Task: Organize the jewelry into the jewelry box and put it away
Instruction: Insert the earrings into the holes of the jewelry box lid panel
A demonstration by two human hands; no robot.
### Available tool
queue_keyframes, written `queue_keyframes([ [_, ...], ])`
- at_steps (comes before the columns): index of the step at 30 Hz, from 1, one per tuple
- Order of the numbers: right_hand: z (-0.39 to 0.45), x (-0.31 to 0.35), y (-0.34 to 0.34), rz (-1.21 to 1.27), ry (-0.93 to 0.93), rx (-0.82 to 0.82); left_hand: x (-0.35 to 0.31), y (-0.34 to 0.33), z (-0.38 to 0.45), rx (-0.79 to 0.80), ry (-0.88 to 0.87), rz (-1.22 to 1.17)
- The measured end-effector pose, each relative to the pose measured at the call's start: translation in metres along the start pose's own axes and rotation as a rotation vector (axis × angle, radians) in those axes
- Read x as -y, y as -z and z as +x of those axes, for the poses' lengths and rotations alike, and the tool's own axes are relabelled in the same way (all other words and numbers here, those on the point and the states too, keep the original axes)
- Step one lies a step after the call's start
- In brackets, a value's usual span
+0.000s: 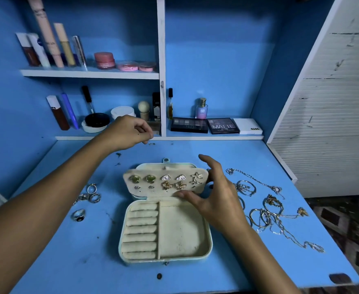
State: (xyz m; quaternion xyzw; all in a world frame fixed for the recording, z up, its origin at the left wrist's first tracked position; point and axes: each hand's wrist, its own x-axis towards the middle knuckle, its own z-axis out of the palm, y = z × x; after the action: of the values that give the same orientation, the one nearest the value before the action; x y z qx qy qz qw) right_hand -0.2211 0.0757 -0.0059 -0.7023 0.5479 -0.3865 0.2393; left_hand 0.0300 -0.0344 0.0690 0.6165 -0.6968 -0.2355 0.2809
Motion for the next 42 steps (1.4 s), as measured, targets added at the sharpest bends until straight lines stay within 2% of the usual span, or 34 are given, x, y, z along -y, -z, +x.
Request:
queue_keyframes([
  [5, -0.005, -0.012, 0.002, -0.117, 0.184, -0.027, -0.008, -0.001, -0.011, 0.004, -0.023, -0.032],
  [10, -0.003, -0.023, -0.002, -0.156, 0.402, -0.147, -0.014, -0.009, -0.024, 0.06, -0.053, -0.083],
  [17, -0.003, -0.023, -0.001, -0.158, 0.378, -0.107, -0.026, -0.023, -0.043, 0.172, -0.091, -0.128],
  [25, -0.003, -0.025, -0.003, -0.143, 0.265, -0.081, -0.032, -0.037, -0.057, 0.336, -0.141, -0.082],
  [42, -0.003, -0.031, -0.007, -0.143, 0.367, -0.129, -0.036, -0.042, -0.057, 0.619, -0.08, -0.078],
])
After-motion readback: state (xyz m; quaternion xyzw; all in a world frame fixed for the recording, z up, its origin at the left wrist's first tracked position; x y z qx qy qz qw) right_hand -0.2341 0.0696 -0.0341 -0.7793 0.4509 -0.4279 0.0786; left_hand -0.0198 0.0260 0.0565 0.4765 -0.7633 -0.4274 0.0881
